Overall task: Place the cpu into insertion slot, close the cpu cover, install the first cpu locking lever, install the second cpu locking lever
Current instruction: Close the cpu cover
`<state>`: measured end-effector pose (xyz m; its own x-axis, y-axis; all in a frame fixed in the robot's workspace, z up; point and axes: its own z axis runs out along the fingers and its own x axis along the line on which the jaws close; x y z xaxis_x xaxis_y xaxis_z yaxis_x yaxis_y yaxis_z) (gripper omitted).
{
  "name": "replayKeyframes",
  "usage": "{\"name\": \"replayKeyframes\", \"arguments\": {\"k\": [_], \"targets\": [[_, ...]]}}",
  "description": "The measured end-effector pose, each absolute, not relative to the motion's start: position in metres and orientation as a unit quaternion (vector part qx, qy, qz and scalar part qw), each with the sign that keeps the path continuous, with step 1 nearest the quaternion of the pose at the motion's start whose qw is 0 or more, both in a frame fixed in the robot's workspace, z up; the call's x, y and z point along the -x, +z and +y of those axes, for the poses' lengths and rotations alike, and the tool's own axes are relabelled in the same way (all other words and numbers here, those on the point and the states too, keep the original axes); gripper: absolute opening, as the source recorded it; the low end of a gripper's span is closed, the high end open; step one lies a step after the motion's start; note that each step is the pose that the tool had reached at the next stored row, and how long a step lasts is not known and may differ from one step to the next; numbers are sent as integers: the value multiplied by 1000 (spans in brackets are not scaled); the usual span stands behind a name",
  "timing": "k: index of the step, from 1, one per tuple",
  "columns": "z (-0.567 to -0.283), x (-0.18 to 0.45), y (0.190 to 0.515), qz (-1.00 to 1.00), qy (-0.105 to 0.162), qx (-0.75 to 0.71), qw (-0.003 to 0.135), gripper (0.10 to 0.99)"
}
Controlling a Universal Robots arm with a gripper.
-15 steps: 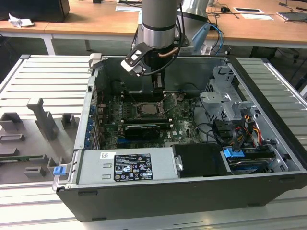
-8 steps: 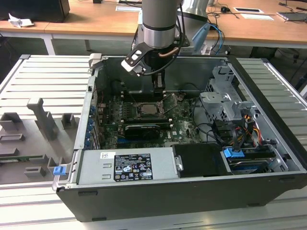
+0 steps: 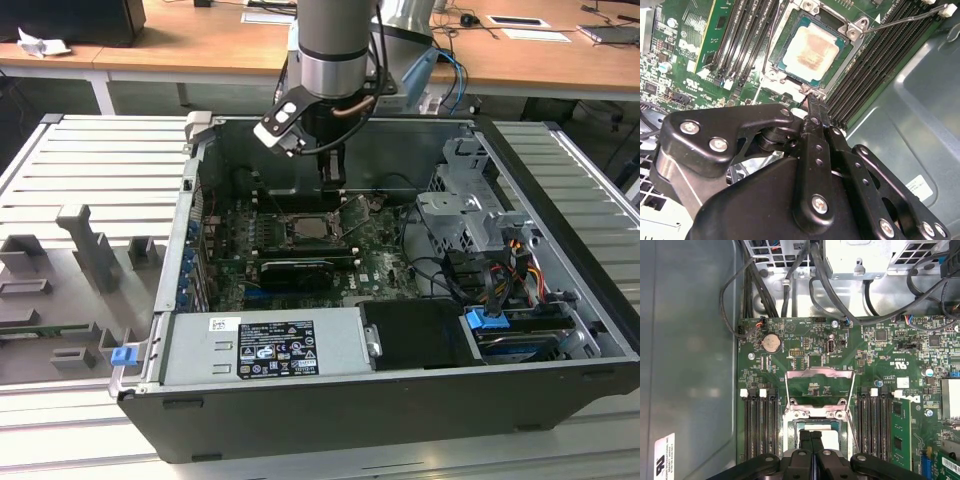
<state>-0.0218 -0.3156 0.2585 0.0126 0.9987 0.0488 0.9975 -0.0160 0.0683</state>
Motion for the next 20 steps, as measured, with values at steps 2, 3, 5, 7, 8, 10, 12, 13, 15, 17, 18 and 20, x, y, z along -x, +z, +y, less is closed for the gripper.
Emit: {"name": "replayKeyframes", "arguments": {"k": [2, 3, 5, 7, 8, 10, 12, 13, 15, 17, 18, 20], "targets": [[-316, 20, 260, 701, 41, -712, 7, 106], [-316, 19, 260, 701, 42, -712, 7, 106], [-316, 13, 260, 701, 41, -712, 7, 106], [-316, 7, 260, 701, 41, -712, 7, 106], [-316, 4, 260, 701, 41, -712, 7, 106], [-316, 1, 260, 701, 41, -711, 7, 106], [-315, -1, 260, 701, 41, -712, 7, 106], [-315, -2, 260, 701, 41, -712, 7, 106], [-315, -4, 260, 701, 41, -712, 7, 106], [-315, -5, 260, 701, 41, -712, 7, 106], [-315, -6, 260, 701, 41, -712, 7, 106], [-315, -8, 260, 701, 41, -712, 7, 106]]}}
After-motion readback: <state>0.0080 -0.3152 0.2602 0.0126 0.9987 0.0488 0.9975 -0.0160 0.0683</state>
